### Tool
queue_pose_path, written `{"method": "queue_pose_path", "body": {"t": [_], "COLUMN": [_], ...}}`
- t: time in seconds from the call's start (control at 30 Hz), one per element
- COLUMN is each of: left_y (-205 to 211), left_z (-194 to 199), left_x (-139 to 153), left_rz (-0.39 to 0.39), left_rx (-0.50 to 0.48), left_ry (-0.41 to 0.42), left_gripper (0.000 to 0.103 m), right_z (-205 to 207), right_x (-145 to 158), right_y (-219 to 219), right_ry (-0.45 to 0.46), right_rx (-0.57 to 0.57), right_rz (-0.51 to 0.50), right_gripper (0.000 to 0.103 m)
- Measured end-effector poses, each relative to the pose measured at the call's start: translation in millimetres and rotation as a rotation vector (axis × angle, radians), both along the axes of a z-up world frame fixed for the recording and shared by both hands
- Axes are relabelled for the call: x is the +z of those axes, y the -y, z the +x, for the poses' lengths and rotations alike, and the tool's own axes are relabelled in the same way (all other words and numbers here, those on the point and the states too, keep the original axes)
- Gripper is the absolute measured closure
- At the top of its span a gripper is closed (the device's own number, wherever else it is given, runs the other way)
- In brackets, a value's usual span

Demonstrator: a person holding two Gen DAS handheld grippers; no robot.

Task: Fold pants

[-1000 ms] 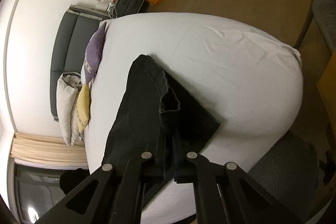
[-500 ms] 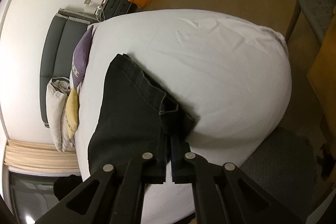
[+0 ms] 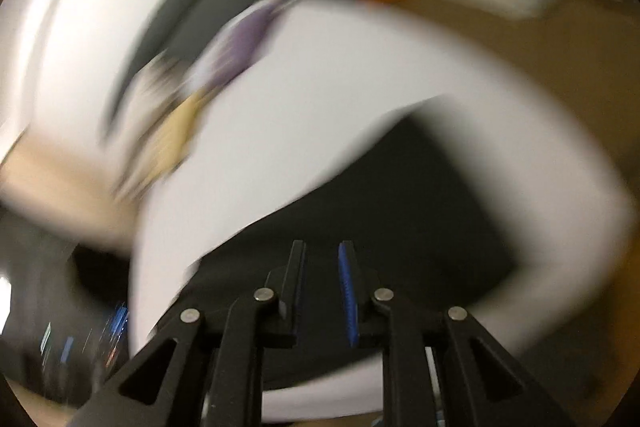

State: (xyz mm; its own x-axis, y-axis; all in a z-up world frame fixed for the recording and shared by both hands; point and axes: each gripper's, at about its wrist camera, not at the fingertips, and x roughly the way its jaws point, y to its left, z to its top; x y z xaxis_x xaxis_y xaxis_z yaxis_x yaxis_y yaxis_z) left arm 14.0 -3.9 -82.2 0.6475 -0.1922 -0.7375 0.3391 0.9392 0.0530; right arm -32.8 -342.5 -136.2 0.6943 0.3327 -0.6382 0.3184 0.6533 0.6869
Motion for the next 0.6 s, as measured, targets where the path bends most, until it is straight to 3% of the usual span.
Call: {"method": "queue_pose_path", "body": {"t": [0.1, 0.2, 0.23, 0.27, 0.3, 0.33, 0.37, 0.47, 0.57, 0.6], "left_y": [-9.8, -24.4, -30.3, -36.9, -41.0, -43.9, -48.2, -62.9, -71.7, -74.6], "left_z": [18.0, 27.0, 27.9, 24.2, 19.3, 16.5, 14.0, 7.1, 0.4, -5.8], "left_x": [-7.0, -23.5, -32.1, -37.0, -36.6, -37.2, -37.7, -40.2, -27.9, -19.5], "left_rz": [0.041, 0.07, 0.084, 0.086, 0.079, 0.08, 0.075, 0.042, 0.045, 0.034], "left_rx": [0.035, 0.058, 0.068, 0.07, 0.067, 0.068, 0.07, 0.073, 0.082, 0.088], "left_ry": [-0.024, -0.083, -0.112, -0.107, -0.085, -0.081, -0.084, -0.09, -0.076, -0.042], "left_gripper": [0.002, 0.002, 0.002, 0.002, 0.002, 0.002, 0.002, 0.002, 0.003, 0.003], "right_z": [66.9, 101.3, 104.8, 105.0, 102.3, 96.4, 87.9, 63.5, 38.5, 30.4], "right_x": [-30.6, -75.8, -87.2, -97.4, -109.6, -118.7, -119.5, -109.1, -91.1, -78.0], "right_y": [-78.2, -105.3, -102.8, -94.3, -80.3, -61.2, -43.1, -6.5, 10.1, 3.5], "right_ry": [-0.007, -0.121, -0.146, -0.17, -0.181, -0.153, -0.138, -0.127, -0.179, -0.188], "right_rx": [0.243, 0.29, 0.275, 0.234, 0.191, 0.144, 0.09, -0.018, -0.098, -0.092], "right_rz": [0.115, 0.156, 0.138, 0.119, 0.149, 0.23, 0.23, 0.161, 0.088, 0.04], "right_gripper": [0.083, 0.083, 0.083, 0.1, 0.103, 0.103, 0.103, 0.103, 0.103, 0.097]}}
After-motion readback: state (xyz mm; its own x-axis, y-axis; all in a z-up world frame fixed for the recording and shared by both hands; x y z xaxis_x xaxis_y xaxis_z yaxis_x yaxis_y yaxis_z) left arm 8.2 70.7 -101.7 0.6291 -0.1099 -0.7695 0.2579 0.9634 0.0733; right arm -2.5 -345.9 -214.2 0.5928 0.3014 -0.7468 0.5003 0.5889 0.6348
